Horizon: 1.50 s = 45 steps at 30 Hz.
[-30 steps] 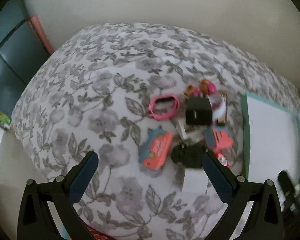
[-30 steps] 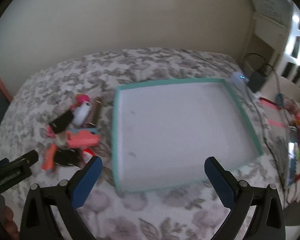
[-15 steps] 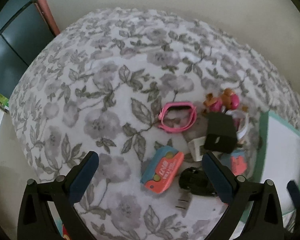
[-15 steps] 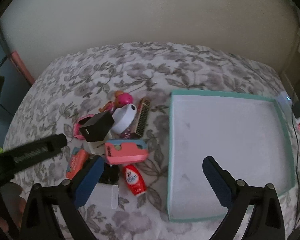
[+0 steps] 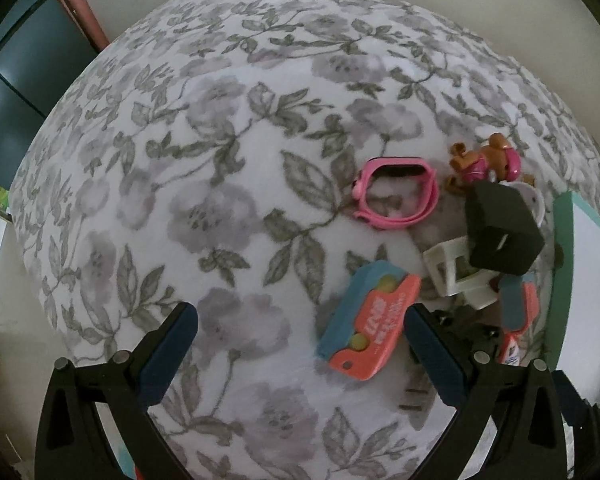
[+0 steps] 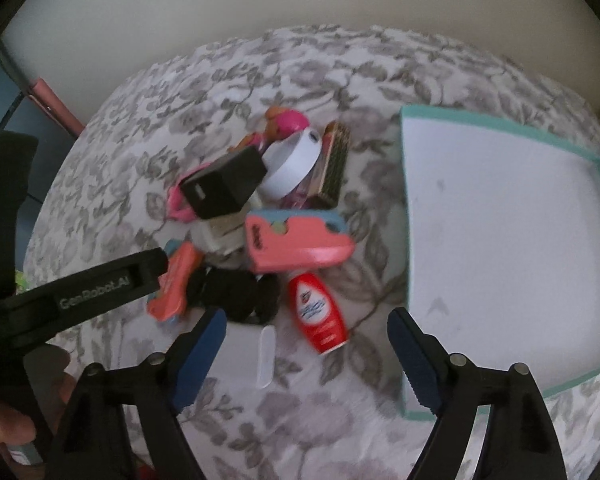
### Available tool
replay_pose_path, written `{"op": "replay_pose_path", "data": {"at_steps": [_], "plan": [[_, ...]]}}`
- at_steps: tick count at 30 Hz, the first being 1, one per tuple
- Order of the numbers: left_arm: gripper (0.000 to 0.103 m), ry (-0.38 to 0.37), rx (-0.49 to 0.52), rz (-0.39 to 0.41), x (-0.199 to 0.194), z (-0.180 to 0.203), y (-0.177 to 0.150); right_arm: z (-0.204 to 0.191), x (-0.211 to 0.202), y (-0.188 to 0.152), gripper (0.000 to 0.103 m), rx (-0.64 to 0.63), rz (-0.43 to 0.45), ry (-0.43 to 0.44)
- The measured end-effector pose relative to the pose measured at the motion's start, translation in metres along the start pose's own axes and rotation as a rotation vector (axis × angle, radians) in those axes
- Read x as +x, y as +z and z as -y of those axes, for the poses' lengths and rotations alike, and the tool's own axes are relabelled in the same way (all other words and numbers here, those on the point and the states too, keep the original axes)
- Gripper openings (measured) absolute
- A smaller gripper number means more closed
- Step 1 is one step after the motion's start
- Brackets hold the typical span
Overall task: Organize rigid objects
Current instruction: 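Lower the right gripper onto the white plug charger while the left gripper approaches the coral card case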
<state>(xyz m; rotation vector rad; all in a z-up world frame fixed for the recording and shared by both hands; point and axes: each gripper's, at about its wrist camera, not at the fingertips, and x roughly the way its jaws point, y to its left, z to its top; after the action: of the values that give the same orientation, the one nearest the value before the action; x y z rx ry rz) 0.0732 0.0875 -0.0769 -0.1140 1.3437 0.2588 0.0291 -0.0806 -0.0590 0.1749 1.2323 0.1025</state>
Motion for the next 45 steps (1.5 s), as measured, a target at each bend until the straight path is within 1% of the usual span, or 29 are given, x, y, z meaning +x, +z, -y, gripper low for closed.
{"op": "replay_pose_path", "data": {"at_steps": [5,8,9,11,13,16,19,22,27,31,32,36,39,43,45], "plan": [[0.103,-0.011,-0.009,-0.021,0.006,-0.007,-0.001,-0.013,0.009,-0.007,0.085,-0.009,-0.037,0.006],[0.103,-0.017,-0.016,-0.021,0.006,-0.010,0.001,-0.019,0.016,-0.011,0.080,-0.012,-0.062,0.024],[0.103,-0.021,-0.020,-0.020,0.006,-0.011,0.002,-0.021,0.018,-0.011,0.080,-0.015,-0.067,0.023],[0.103,-0.032,-0.026,-0.018,0.005,-0.012,0.002,-0.027,0.020,-0.013,0.080,-0.027,-0.066,0.007],[0.103,-0.043,-0.033,-0.011,0.002,-0.015,0.003,-0.033,0.020,-0.014,0.080,-0.041,-0.067,0.010],[0.103,-0.052,-0.042,-0.006,0.006,-0.022,0.007,-0.042,0.020,-0.017,0.078,-0.052,-0.071,0.048],[0.103,-0.052,-0.039,-0.014,0.008,-0.023,0.007,-0.050,0.026,-0.018,0.078,-0.077,-0.074,0.036],[0.103,-0.044,-0.039,-0.011,0.009,-0.025,0.008,-0.052,0.034,-0.017,0.076,-0.065,-0.089,0.041],[0.103,-0.045,-0.035,-0.016,0.008,-0.019,0.003,-0.057,0.048,-0.019,0.076,-0.075,-0.105,0.012],[0.103,-0.068,-0.026,-0.044,0.013,-0.014,-0.001,-0.065,0.062,-0.020,0.076,-0.099,-0.119,-0.026],[0.103,-0.071,-0.023,-0.048,0.014,-0.013,-0.002,-0.068,0.063,-0.020,0.076,-0.114,-0.112,-0.040],[0.103,-0.088,-0.007,-0.053,0.016,-0.007,-0.005,-0.072,0.067,-0.018,0.076,-0.127,-0.107,-0.051],[0.103,-0.059,0.030,-0.053,0.020,0.002,-0.008,-0.073,0.066,-0.020,0.075,-0.115,-0.106,-0.043],[0.102,-0.038,0.070,-0.046,0.025,0.014,-0.011,-0.073,0.067,-0.019,0.075,-0.116,-0.110,-0.049],[0.100,-0.037,0.086,-0.041,0.029,0.023,-0.012,-0.073,0.067,-0.019,0.075,-0.114,-0.113,-0.053]]}}
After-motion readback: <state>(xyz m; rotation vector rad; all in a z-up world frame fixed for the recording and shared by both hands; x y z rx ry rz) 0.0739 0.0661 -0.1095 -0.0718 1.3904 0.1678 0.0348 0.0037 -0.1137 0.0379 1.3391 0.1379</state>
